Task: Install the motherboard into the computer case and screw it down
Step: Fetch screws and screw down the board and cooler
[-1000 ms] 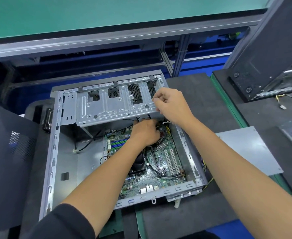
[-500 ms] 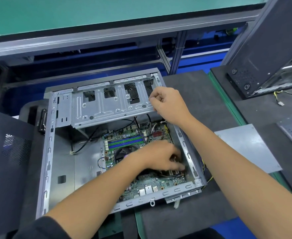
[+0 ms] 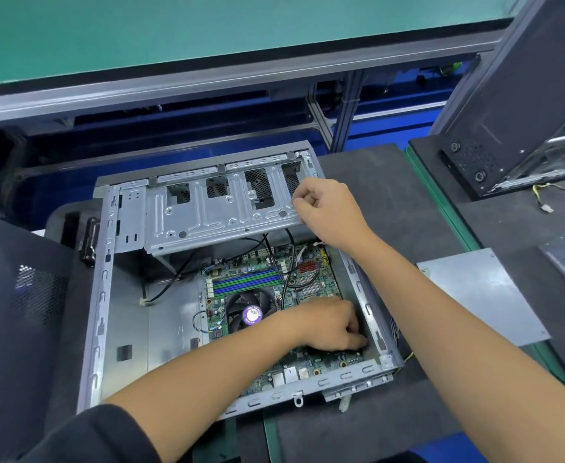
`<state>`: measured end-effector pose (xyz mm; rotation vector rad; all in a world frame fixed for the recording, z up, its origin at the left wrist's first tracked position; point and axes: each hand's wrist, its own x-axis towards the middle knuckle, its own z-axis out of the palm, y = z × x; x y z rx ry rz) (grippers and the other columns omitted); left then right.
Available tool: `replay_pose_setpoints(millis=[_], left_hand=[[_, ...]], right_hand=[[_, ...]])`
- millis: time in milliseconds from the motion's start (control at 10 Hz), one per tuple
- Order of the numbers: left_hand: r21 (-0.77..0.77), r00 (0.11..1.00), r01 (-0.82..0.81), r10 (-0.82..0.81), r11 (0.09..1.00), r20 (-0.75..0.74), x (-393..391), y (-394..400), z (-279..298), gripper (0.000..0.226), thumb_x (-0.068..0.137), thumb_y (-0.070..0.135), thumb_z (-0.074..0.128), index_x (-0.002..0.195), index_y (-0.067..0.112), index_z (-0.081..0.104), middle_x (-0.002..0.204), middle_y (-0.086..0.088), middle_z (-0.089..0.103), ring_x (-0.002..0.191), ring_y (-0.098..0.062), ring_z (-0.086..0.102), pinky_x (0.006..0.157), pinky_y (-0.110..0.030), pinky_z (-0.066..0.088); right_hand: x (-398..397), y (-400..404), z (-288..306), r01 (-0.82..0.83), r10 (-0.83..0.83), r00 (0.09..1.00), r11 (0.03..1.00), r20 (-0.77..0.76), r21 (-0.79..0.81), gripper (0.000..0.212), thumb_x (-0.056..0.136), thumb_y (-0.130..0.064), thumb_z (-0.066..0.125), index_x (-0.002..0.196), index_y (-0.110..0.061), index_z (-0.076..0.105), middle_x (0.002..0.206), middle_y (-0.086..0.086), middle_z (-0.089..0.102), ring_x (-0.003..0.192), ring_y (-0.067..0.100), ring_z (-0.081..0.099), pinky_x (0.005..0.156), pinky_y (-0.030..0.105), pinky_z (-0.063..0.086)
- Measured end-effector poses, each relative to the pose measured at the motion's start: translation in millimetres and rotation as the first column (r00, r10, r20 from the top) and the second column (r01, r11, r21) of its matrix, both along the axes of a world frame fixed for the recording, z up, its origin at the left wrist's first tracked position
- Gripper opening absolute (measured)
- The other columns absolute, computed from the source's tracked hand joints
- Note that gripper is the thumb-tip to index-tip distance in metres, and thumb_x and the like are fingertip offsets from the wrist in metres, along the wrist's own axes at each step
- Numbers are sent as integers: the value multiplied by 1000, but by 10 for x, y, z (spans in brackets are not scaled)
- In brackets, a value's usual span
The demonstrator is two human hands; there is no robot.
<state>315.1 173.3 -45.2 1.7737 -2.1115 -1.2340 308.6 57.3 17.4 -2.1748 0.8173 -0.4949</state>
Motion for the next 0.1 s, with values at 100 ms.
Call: replay_pose_setpoints(millis=[100], left_hand=[[-7, 1000, 14, -14, 1000, -3, -8, 1, 21, 45, 88, 35, 56, 50, 17, 42, 49, 0, 42, 46, -16, 38, 47, -27, 28]], right_hand=[[-1, 0, -11, -7, 7, 1000, 1000, -6, 6, 13, 88, -14, 55, 82, -17, 65, 63, 4, 65, 57, 17, 56, 53, 19, 46]])
